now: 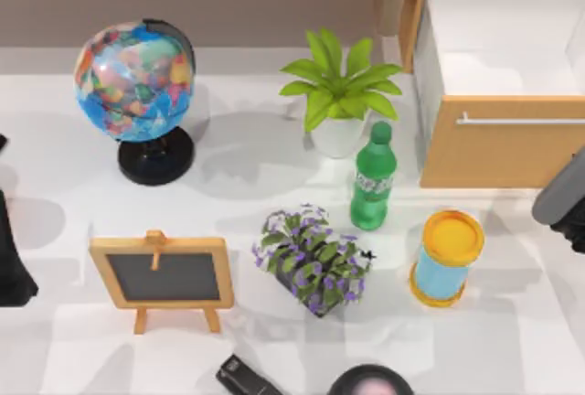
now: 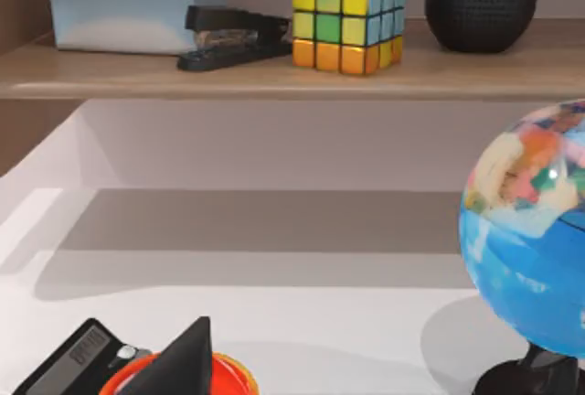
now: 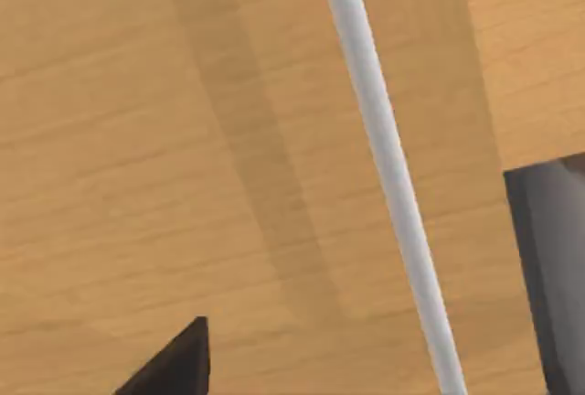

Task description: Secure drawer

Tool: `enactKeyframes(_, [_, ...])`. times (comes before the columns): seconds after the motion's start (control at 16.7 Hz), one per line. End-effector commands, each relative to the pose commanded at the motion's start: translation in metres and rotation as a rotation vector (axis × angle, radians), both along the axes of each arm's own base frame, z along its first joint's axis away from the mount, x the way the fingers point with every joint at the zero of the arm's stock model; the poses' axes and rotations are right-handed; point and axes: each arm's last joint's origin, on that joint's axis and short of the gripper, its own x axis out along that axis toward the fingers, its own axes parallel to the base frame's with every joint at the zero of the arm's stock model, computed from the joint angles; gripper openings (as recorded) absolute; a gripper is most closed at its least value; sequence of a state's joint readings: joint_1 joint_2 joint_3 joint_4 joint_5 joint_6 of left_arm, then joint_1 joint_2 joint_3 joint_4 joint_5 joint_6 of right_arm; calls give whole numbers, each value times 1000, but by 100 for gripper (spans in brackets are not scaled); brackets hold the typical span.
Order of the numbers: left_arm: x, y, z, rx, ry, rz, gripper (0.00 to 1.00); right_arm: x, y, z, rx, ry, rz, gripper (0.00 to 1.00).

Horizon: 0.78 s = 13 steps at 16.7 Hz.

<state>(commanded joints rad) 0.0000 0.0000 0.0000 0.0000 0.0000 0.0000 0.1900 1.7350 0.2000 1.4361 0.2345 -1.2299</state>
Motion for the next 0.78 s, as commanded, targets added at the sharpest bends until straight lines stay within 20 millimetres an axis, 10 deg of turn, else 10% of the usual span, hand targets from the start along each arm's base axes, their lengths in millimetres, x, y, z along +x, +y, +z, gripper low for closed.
enactKeyframes(0.78, [0,0,0,0,0,0,100,-4,32,-19,-307,-80,31,100])
